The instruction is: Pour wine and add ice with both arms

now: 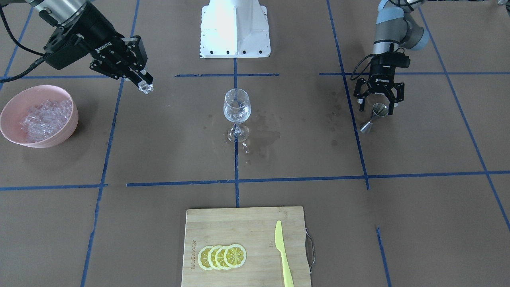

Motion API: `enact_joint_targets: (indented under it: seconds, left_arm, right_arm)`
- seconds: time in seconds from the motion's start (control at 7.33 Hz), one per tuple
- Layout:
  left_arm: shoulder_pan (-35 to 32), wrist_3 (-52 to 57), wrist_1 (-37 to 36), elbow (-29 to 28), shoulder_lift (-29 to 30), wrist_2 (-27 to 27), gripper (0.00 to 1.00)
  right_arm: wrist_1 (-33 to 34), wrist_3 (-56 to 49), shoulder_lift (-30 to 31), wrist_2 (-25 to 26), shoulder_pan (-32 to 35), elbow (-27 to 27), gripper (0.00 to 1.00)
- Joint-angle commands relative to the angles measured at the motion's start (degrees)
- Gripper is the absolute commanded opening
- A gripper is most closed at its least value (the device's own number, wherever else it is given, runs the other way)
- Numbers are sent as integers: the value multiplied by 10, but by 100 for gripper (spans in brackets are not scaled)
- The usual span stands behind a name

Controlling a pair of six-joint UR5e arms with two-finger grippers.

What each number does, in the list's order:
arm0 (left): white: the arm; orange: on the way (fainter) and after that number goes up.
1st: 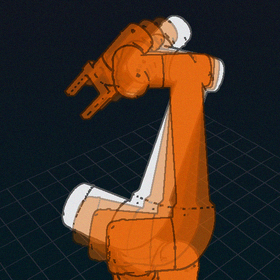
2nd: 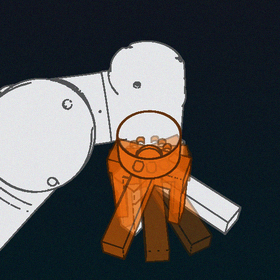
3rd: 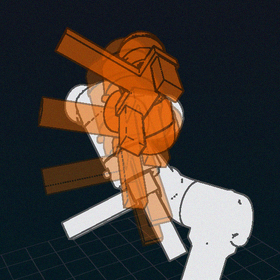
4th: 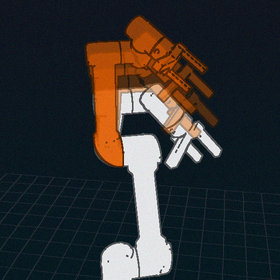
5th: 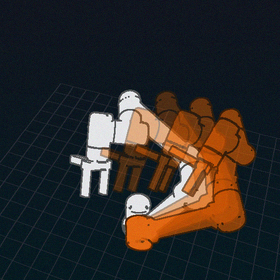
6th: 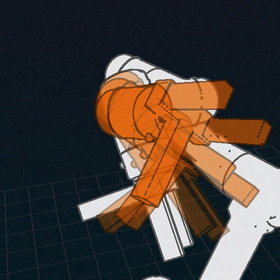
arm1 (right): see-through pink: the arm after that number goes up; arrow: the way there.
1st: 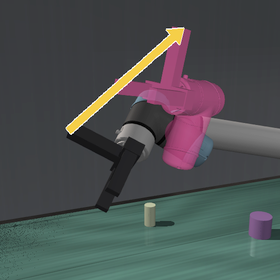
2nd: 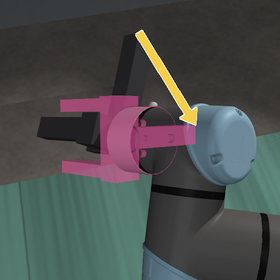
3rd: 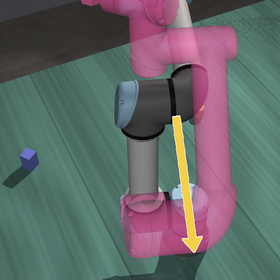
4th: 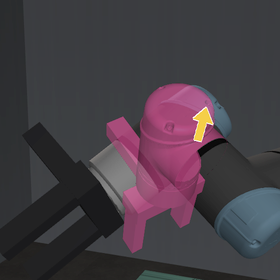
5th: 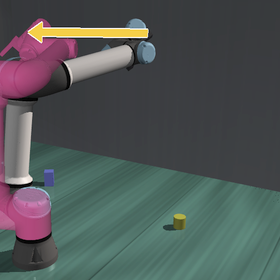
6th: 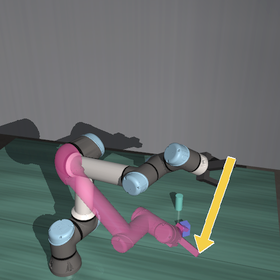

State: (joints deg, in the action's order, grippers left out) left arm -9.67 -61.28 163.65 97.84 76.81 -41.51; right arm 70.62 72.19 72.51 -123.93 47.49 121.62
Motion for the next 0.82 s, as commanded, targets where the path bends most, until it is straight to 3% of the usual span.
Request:
enact_joint_targets:
  seconds: [0.0, 0.27, 0.55, 0.68]
  left_arm:
    - [0, -9, -13, 45, -35, -69, 100]
    - [0, -13, -32, 87, -62, -155, 100]
    - [-1, -39, -144, 214, -114, -224, 100]
    - [-3, -53, -179, 242, -116, -258, 100]
  right_arm:
    - [22, 6, -25, 21, -26, -1, 0]
    - [29, 10, -33, 64, -67, -3, 0]
    - [95, 11, -96, 84, -94, -14, 0]
    - [103, 21, -118, 103, -114, -26, 0]
